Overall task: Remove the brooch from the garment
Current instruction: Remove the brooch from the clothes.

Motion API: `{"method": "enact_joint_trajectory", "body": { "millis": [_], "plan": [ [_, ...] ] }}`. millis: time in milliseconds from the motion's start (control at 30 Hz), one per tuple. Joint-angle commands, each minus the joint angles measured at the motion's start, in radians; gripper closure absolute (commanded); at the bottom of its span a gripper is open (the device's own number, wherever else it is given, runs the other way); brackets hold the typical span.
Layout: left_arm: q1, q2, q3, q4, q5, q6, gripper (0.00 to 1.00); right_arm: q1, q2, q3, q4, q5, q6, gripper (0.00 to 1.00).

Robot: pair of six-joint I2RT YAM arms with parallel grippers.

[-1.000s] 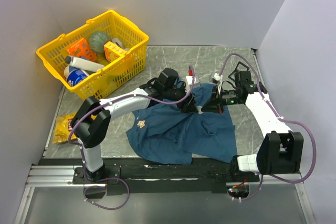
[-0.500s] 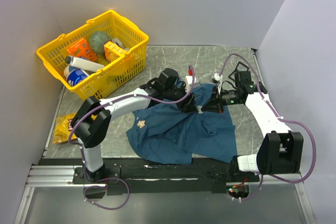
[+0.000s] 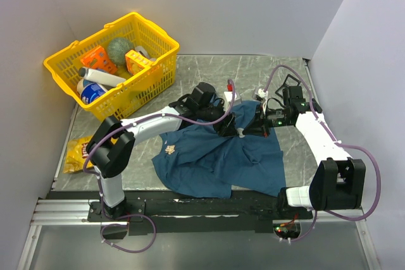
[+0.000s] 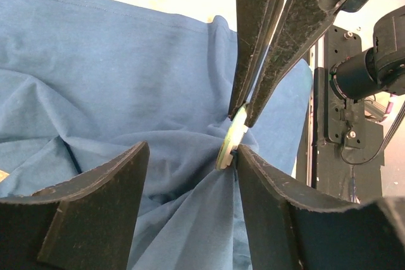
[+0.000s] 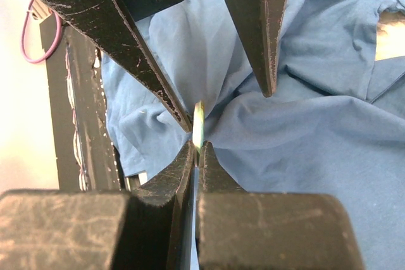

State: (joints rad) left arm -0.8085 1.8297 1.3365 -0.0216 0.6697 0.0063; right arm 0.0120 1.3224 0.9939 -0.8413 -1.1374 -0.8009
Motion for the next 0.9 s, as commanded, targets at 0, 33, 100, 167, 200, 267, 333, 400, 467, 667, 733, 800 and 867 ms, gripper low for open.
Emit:
{"method": "enact_joint_trajectory", "body": {
  "millis": [0, 33, 100, 167, 200, 267, 333, 400, 467, 667, 733, 800, 867],
  "plan": [
    [0.002, 0.014, 0.007, 0.014, 0.014, 0.000, 0.36, -0.009, -0.035, -0.001, -0.012, -0.050, 0.012, 1.00],
    [0.002, 0.013, 0.007, 0.014, 0.027, 0.001, 0.36, -0.007, -0.035, -0.001, -0.010, -0.050, 0.012, 1.00],
    [0.002, 0.014, 0.007, 0.014, 0.039, 0.000, 0.36, -0.007, -0.035, -0.003, -0.012, -0.050, 0.012, 1.00],
    [0.002, 0.016, 0.009, 0.014, 0.051, 0.001, 0.36, -0.007, -0.035, -0.001, -0.010, -0.050, 0.014, 1.00],
    [0.002, 0.017, 0.009, 0.014, 0.054, 0.000, 0.36, -0.009, -0.035, -0.001, -0.010, -0.050, 0.014, 1.00],
    [0.002, 0.019, 0.007, 0.015, 0.056, -0.035, 0.36, -0.007, -0.035, -0.001, -0.012, -0.050, 0.011, 1.00],
    [0.002, 0.020, 0.007, 0.014, 0.057, -0.038, 0.36, -0.007, -0.037, -0.001, -0.015, -0.053, 0.011, 1.00],
    [0.002, 0.020, 0.009, 0.014, 0.060, -0.043, 0.36, -0.007, -0.038, -0.003, -0.013, -0.051, 0.014, 1.00],
    [0.002, 0.025, 0.012, 0.014, 0.065, -0.045, 0.37, -0.003, -0.040, -0.003, -0.012, -0.050, 0.012, 1.00],
    [0.002, 0.029, 0.013, 0.040, 0.067, -0.049, 0.38, 0.006, -0.035, -0.003, -0.012, -0.044, 0.012, 1.00],
    [0.002, 0.029, 0.016, 0.040, 0.067, -0.051, 0.38, 0.008, -0.032, -0.005, -0.012, -0.042, 0.012, 1.00],
    [0.002, 0.029, 0.020, 0.040, 0.065, -0.054, 0.38, 0.014, -0.029, -0.005, -0.010, -0.038, 0.012, 1.00],
    [0.002, 0.025, 0.016, 0.043, 0.067, -0.058, 0.38, 0.019, -0.026, -0.006, -0.010, -0.028, 0.012, 1.00]
  ]
}}
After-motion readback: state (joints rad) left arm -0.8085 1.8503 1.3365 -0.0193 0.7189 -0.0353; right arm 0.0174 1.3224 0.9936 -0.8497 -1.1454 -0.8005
